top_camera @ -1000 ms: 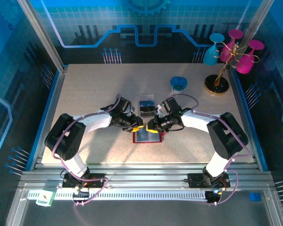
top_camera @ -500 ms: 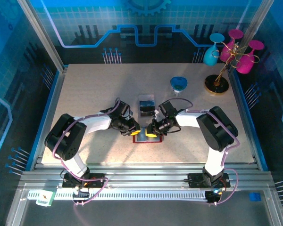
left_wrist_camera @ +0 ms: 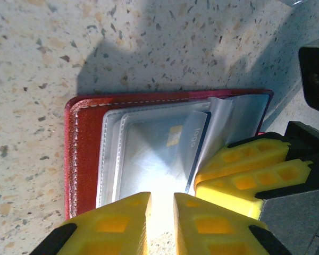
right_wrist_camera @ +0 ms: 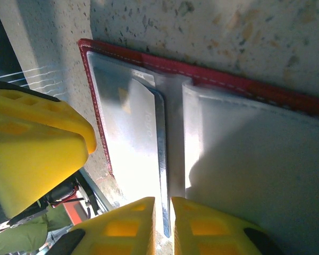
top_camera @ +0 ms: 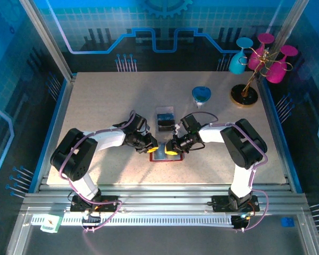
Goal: Take the credit cards out of the card holder
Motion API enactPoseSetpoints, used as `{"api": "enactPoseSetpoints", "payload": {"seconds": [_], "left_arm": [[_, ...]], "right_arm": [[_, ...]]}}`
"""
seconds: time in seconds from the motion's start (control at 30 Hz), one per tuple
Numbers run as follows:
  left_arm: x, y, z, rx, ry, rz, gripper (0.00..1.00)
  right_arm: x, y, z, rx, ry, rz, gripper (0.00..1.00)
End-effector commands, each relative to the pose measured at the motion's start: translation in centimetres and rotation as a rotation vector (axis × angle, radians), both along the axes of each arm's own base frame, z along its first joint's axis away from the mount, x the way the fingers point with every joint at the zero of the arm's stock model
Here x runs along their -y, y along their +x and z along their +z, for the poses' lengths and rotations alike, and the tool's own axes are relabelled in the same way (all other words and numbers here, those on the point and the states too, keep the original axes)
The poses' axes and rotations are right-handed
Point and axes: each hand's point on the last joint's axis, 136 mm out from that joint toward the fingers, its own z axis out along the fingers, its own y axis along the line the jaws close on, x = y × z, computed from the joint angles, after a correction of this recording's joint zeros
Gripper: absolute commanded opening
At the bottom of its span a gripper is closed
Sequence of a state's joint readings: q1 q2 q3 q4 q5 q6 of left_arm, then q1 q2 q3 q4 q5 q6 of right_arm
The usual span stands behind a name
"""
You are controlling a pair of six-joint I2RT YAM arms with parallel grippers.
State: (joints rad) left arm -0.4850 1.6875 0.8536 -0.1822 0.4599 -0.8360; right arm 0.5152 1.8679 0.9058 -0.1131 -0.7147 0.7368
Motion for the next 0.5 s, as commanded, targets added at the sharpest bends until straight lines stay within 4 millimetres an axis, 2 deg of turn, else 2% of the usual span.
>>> {"api": "enactPoseSetpoints", "payload": {"seconds": [0.0, 0.13, 0.33, 0.47], "left_arm": [[-0.8, -0.6, -0.7, -0.025, 0.033, 0.000, 0.19], [-0.8, -0.4, -0.5, -0.018, 0.031, 0.001, 0.19], [-0.9, -0.4, -0.3, -0.011, 0.028, 0.002, 0.20], [-0.9, -0.5, -0.2, -0.011, 0.027, 0.002, 0.20]], "right_arm": [[0.7, 0.7, 0.3, 0.015, -0.011, -0.032, 0.16], [0.6, 1.5, 1.9, 0.054, -0.023, -0.026, 0.16], [1.1, 2.3, 1.8, 0.073, -0.091, -0.017, 0.17], [0.6, 2.7, 1.6, 0.074, -0.096, -0.010, 0.17]]}}
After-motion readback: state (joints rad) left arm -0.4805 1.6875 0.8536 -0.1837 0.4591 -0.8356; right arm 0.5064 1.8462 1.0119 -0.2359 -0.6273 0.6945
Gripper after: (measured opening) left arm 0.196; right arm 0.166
